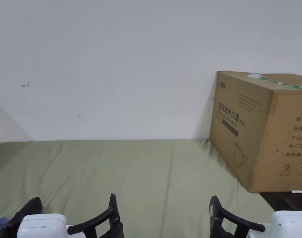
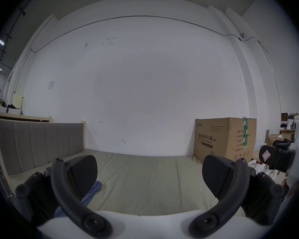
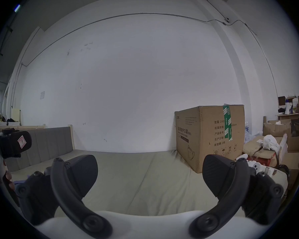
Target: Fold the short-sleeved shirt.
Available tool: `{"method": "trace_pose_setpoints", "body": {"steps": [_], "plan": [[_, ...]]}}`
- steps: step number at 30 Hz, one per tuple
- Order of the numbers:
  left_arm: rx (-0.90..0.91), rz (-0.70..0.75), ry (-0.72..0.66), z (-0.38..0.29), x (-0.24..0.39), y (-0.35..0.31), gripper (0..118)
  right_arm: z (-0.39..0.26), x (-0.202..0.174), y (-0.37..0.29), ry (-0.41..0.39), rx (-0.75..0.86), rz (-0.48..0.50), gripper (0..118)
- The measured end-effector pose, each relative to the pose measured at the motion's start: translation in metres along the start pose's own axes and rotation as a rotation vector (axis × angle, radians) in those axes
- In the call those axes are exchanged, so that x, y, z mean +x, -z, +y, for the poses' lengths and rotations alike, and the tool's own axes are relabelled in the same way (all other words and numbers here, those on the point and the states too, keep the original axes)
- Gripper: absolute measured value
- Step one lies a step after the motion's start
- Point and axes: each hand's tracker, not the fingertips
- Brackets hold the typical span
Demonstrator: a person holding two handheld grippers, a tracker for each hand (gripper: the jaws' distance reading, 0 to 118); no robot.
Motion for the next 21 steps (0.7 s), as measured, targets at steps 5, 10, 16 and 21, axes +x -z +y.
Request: {"method": "trace_pose_setpoints", "body": {"steps": [5,10,16,21], "plan": [[0.018,-0.015,0.016,0.000,0.001,-0.004,118,-0.002,-0.009,0.000,-0.026,0.001,0.020,118],[0.021,-0.015,0.029,0.000,0.000,-0.004,118,-0.002,-0.013,-0.002,-0.031,0.008,0.031,118],[0.012,-0.012,0.014,0.000,-0.004,-0.002,118,-0.003,-0.015,-0.001,-0.036,0.008,0.027,118],[0.007,-0.009,0.010,-0.001,-0.007,-0.001,118,-0.002,-0.015,-0.001,-0.028,0.003,0.024,118]]}}
